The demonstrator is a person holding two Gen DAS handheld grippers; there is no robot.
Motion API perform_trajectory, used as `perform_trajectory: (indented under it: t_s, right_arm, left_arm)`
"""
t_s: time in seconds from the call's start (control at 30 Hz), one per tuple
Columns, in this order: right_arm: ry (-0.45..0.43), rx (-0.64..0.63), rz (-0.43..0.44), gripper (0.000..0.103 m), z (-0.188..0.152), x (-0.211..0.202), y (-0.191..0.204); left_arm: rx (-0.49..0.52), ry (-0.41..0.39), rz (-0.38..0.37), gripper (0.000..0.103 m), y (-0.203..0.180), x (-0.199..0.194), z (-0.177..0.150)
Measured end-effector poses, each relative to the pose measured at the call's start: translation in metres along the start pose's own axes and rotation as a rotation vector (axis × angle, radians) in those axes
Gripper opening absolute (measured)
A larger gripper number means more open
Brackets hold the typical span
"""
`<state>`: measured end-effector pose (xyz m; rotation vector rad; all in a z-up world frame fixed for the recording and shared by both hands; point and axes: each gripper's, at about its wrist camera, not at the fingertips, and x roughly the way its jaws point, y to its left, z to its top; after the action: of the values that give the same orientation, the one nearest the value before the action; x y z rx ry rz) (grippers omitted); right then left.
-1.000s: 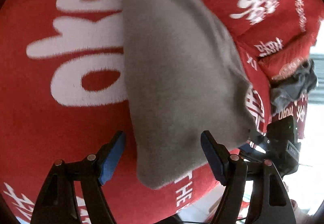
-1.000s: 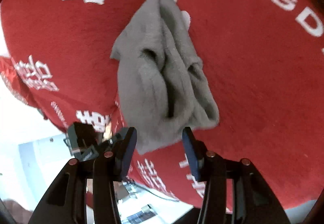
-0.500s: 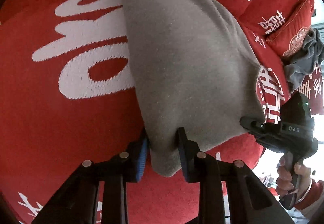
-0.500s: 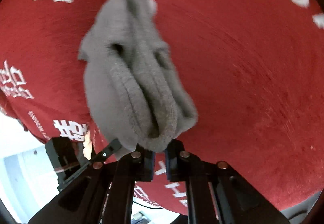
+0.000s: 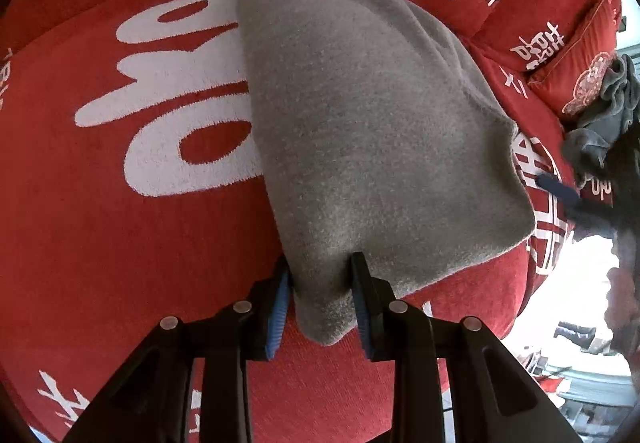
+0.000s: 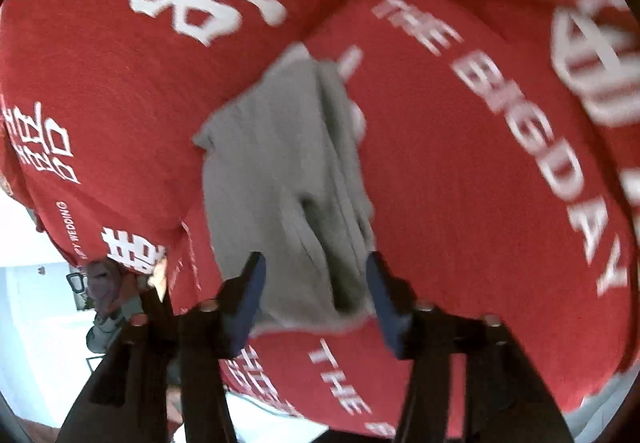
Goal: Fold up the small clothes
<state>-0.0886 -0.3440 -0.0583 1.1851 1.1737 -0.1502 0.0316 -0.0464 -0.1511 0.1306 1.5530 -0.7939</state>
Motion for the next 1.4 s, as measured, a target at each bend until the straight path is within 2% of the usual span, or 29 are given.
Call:
perform_trajectory:
  t_s: [0.07,0.1,0.17,0.2,0.23,0.33,0.47,0.63,0.87,1.0,1.03,1.27,1.4]
  right_arm:
    - [0.017,-0.028,-0.019,0.058,0.016,0.012,0.007]
    - [0.025,-0.046,-0.035,0.058,0.026,0.022,0.010]
    - [0.055,-0.047,-0.046,0.050,0.040,0.037,0.010]
    - [0.077,-0.036,-0.053,0.026,0.045,0.047,0.009]
    - [0.102,-0.030,-0.056,0.017,0.048,0.057,0.009]
    - [0.089,-0.078,-0.136,0.015,0.043,0.065,0.007]
    - [0.083,-0.014,-0.108,0.014,0.033,0.059,-0.009]
    - [0.109,-0.067,-0.148,0.015,0.030,0.057,-0.002]
    - [0.107,-0.013,-0.129,0.015,0.025,0.053,-0.012]
    - [0.110,0.023,-0.125,0.016,0.021,0.042,-0.017]
    - [0.104,0.027,-0.145,0.022,0.019,0.037,-0.020]
    - [0.084,0.053,-0.148,0.022,0.019,0.015,-0.031]
    - [0.083,0.062,-0.153,0.033,0.021,0.013,-0.032]
  left_arm:
    - [-0.015,-0.006,0.007,0.030,0.001,-0.003,0.000]
    - [-0.021,-0.010,0.012,0.035,0.001,-0.005,0.000]
    - [-0.040,-0.033,0.054,0.075,0.003,-0.012,0.000]
    - [-0.045,-0.054,0.065,0.076,0.003,-0.017,0.000]
    - [-0.048,-0.056,0.066,0.076,0.006,-0.021,0.000]
    - [-0.086,-0.061,0.079,0.076,0.014,-0.028,0.004]
    - [-0.126,-0.090,0.104,0.076,0.025,-0.034,0.016]
    - [-0.122,-0.093,0.205,0.076,0.025,-0.032,0.033]
    - [-0.125,-0.087,0.235,0.076,0.022,-0.029,0.041]
    - [-0.120,-0.086,0.247,0.077,0.018,-0.026,0.044]
    - [-0.118,-0.086,0.248,0.077,0.018,-0.026,0.044]
    - [-0.110,-0.084,0.259,0.077,0.013,-0.025,0.044]
    - [-0.108,-0.080,0.262,0.077,0.010,-0.024,0.045]
